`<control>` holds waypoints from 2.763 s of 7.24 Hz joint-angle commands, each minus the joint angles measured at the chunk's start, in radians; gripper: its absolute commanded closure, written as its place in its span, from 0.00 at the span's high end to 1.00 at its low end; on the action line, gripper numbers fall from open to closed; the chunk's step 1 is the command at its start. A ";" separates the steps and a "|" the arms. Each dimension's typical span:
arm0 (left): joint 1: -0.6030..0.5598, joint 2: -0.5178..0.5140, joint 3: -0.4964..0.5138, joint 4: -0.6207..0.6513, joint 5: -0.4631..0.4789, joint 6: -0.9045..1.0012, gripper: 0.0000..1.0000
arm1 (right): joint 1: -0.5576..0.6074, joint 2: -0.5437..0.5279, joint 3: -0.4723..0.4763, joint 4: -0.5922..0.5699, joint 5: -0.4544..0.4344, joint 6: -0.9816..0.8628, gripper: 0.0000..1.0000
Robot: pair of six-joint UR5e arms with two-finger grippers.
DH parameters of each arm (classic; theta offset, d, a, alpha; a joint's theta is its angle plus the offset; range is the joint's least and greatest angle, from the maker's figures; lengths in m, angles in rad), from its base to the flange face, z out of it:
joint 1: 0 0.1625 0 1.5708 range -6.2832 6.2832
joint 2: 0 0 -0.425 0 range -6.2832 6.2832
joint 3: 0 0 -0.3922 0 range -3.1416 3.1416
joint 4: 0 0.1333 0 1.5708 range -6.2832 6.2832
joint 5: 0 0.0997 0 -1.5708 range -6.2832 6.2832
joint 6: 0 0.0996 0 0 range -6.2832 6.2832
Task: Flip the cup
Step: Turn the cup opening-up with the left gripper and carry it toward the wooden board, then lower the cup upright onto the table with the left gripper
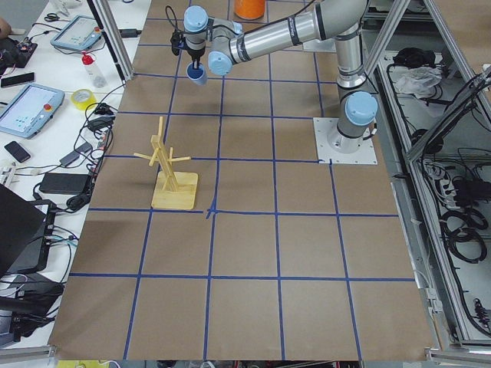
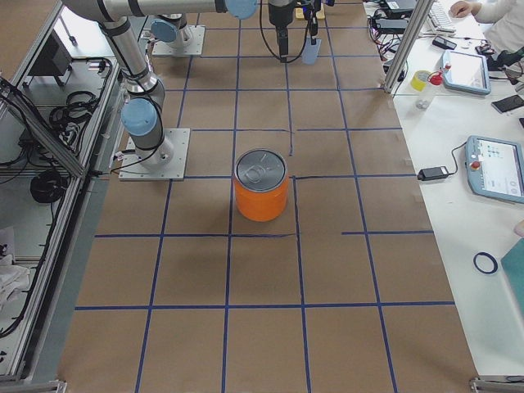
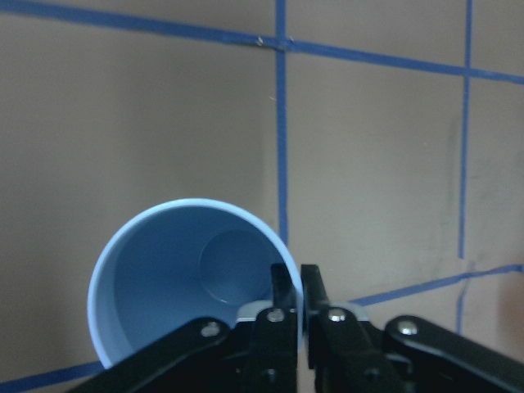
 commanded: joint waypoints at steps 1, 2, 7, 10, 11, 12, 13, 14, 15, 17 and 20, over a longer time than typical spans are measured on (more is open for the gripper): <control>0.045 -0.023 0.042 -0.009 0.233 0.243 0.00 | 0.000 0.000 0.001 -0.001 0.000 0.000 1.00; 0.111 -0.052 0.048 -0.004 0.240 0.310 0.00 | 0.000 0.000 0.002 -0.001 0.000 0.000 1.00; 0.130 -0.089 0.001 0.105 0.329 0.437 0.00 | 0.000 0.000 0.003 0.005 0.002 0.006 1.00; 0.133 -0.081 -0.062 0.146 0.333 0.435 0.00 | 0.000 0.000 0.003 0.005 0.002 0.006 1.00; 0.134 -0.083 -0.068 0.146 0.332 0.431 0.00 | 0.000 0.002 0.003 0.005 0.002 0.006 1.00; 0.137 -0.081 -0.071 0.148 0.335 0.429 0.00 | 0.000 0.000 0.003 0.005 0.002 0.006 1.00; 0.139 -0.083 -0.071 0.148 0.335 0.429 0.22 | 0.000 0.000 0.003 0.007 0.002 0.006 1.00; 0.141 -0.083 -0.073 0.146 0.333 0.424 0.99 | 0.000 0.002 0.003 0.005 0.002 0.006 1.00; 0.144 -0.078 -0.071 0.145 0.338 0.424 1.00 | 0.000 0.000 0.003 0.005 0.002 0.006 1.00; 0.139 -0.023 -0.055 0.078 0.333 0.395 1.00 | 0.000 0.002 0.005 0.005 0.002 0.006 1.00; 0.119 0.180 0.011 -0.288 0.307 0.349 1.00 | 0.000 0.002 0.005 0.005 0.002 0.006 1.00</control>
